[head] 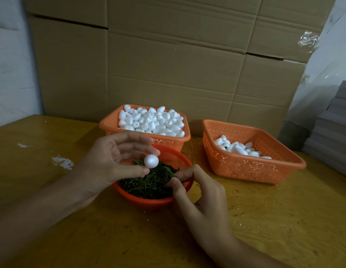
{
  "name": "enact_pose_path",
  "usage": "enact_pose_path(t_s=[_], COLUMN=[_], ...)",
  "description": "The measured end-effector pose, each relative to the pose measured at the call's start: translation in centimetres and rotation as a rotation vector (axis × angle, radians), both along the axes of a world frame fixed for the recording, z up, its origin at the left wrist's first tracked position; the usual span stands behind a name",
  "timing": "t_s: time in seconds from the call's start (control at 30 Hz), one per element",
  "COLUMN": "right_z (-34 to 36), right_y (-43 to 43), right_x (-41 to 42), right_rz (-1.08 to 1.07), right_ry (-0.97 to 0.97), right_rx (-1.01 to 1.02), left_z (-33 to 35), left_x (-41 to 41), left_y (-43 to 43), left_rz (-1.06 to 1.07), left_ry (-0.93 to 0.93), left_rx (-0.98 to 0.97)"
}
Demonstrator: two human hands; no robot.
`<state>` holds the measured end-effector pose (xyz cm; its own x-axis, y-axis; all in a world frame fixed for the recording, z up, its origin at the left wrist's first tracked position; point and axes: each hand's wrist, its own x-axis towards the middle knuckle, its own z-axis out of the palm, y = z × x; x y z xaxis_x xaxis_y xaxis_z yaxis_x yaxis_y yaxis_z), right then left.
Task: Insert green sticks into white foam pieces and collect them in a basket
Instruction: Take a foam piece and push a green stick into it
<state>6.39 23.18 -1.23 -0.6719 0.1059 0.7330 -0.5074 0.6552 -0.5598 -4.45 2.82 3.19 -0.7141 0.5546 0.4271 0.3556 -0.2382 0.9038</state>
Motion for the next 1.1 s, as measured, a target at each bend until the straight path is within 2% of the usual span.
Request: enact_pose_path(t_s=[0.63,1.1], right_z=[0.02,0.08], right_y=[0.01,-0.05], right_x=[-0.05,0.04], right_rz=[-0.008,-0.005], right_ry=[0.017,0.021], right_rx=[-0.002,0.013], left_z=[0.31,0.35], left_x=[0.18,0.34], left_y=[0.09,-0.06], left_rz=[-0.036,-0.036], left_ry=[0.001,0.071], left_rx=[-0.011,-0.056])
